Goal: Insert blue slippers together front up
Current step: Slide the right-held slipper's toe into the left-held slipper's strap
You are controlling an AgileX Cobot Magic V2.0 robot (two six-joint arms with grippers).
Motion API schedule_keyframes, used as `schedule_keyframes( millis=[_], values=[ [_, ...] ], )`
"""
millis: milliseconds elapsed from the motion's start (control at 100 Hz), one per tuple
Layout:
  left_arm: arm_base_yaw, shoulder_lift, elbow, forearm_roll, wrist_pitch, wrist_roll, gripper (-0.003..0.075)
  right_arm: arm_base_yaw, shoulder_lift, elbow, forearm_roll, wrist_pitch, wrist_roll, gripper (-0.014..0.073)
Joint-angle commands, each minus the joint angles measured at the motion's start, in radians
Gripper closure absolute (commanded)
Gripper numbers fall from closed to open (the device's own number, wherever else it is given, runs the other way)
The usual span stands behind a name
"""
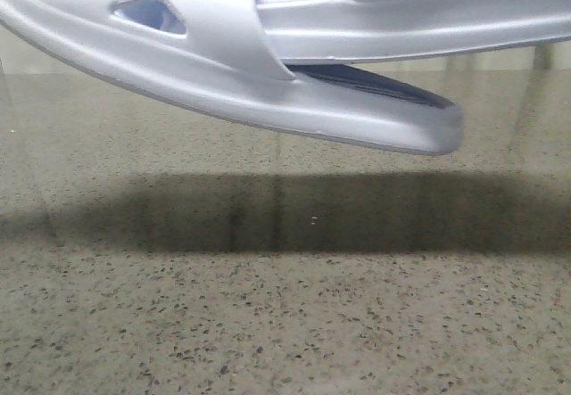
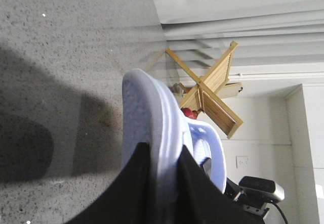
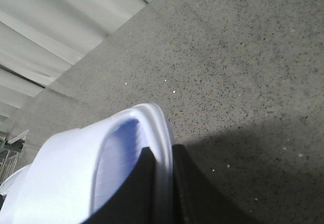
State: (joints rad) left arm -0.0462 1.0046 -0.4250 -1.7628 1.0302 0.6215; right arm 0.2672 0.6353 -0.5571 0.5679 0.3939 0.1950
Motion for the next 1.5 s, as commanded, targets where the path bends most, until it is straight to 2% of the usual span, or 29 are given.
schedule_keyframes(
  millis=[0, 210, 450, 760, 1180, 1350, 1490],
  values=[
    [-0.009, -0.008, -0.026, -0.098, 0.168, -0.018, 0.0704, 0.003, 0.001, -0.027, 0.065, -0.067, -0.046, 0.0701],
    [-0.009, -0.008, -0.026, -0.098, 0.174, -0.018, 0.0704, 0.003, 0.042, -0.027, 0.198, -0.067, -0.182, 0.0701],
    [-0.009, -0.008, -0.026, -0.098, 0.174, -0.018, 0.0704, 0.003, 0.122, -0.027, 0.409, -0.069, -0.384, 0.0701],
    [-0.009, -0.008, -0.026, -0.098, 0.177, -0.014, 0.0704, 0.003, 0.184, -0.027, 0.719, -0.008, -0.721, 0.0701],
    [-0.009, -0.008, -0.026, -0.098, 0.201, 0.000, 0.0704, 0.003, 0.272, -0.027, 1.023, 0.134, -1.007, 0.0701],
    [-0.009, -0.008, -0.026, -0.098, 0.214, 0.002, 0.0704, 0.003, 0.316, -0.027, 1.146, 0.241, -1.122, 0.0701],
    [-0.009, -0.008, -0.026, -0.098, 0.223, 0.004, 0.0704, 0.003, 0.347, -0.027, 1.186, 0.248, -1.143, 0.0701]
  ],
)
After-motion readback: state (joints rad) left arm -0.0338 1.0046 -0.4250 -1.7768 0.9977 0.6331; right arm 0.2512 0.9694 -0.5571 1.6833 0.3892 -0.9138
